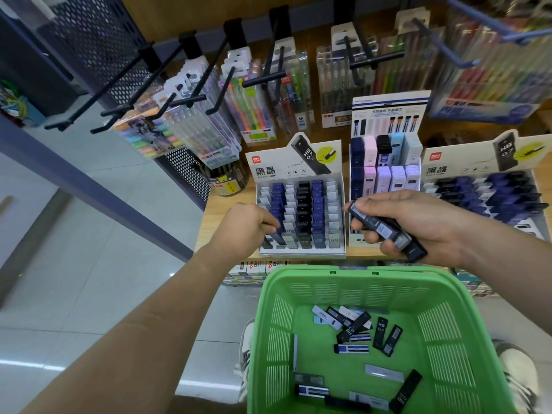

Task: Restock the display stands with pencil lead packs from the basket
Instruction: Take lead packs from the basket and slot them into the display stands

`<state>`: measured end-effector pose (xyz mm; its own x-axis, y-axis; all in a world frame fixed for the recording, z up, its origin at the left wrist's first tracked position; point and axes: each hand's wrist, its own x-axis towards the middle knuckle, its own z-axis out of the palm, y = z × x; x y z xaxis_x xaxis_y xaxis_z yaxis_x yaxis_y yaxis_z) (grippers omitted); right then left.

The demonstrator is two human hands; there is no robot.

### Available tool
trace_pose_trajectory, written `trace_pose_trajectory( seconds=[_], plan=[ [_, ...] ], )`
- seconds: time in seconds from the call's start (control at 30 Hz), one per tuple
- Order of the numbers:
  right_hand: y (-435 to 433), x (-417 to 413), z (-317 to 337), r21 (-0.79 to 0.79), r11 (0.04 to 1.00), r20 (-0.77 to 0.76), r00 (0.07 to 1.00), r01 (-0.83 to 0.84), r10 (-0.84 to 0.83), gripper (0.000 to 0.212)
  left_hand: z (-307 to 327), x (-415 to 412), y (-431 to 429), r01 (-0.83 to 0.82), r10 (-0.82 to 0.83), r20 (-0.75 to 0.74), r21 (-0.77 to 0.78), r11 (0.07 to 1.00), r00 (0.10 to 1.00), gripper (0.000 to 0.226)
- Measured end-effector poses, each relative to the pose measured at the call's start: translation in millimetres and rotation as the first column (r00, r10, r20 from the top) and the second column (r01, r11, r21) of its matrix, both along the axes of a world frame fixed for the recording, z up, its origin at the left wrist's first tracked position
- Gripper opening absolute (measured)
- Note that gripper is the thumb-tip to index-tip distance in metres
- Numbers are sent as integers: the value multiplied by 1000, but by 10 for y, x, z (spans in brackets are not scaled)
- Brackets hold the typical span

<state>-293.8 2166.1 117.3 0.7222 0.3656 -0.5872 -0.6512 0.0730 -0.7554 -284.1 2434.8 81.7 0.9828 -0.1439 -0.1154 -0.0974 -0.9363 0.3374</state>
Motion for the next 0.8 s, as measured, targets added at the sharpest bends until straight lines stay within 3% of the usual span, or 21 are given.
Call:
trace_pose_trajectory(
  seconds=[0.5, 0.67, 0.8],
  plan=[
    [1, 6, -26, -9, 1000, 6, 1000, -10, 10, 19, -52, 14, 73, 92, -94, 10, 82, 992, 996, 18],
    [19, 2, -24, 9, 1000, -16, 1000, 12, -11, 21, -161, -26, 50, -73, 74, 13, -40, 996, 997, 10],
    [35, -33, -24, 17, 1000, -38, 999, 15, -14, 22, -222, -31, -6, -103, 103, -7, 7, 995, 995, 12]
  ],
)
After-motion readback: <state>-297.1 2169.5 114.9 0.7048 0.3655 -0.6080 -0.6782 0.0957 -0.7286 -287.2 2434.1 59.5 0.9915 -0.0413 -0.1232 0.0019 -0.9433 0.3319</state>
